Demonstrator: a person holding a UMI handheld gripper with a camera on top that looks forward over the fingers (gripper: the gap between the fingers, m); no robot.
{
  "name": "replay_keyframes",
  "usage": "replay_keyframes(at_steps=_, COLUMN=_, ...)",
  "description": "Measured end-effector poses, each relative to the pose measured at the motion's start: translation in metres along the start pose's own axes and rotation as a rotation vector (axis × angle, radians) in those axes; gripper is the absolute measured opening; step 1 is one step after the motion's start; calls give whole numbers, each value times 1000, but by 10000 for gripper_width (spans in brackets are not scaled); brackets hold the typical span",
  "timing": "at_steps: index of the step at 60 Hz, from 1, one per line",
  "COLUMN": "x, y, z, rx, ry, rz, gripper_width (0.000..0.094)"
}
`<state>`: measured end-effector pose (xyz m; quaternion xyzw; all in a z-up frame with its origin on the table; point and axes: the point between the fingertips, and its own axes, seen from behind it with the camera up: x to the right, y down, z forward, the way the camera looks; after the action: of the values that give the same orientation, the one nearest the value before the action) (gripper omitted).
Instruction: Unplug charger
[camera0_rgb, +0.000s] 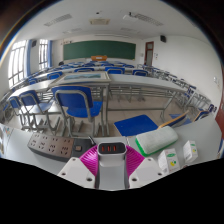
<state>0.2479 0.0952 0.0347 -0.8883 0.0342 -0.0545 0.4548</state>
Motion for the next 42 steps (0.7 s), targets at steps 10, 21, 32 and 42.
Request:
replay_keyframes(at_steps=10, x=-3, y=23, z=9, rx=-43, ry=-38, rz=32, gripper_width=479)
replay_keyframes(at_steps=21, x=5, y=-5, z=-20, rx=39, ry=-12, rz=-7, gripper_width=849)
replay_keyframes(at_steps=32, x=0, y=-20, z=-96, rx=99, ry=-9, rz=-36, gripper_width=849)
replay_keyframes(at_steps=42, x=-9, y=-5, z=-187, rx=143, ry=6, rz=-28, gripper_width=849)
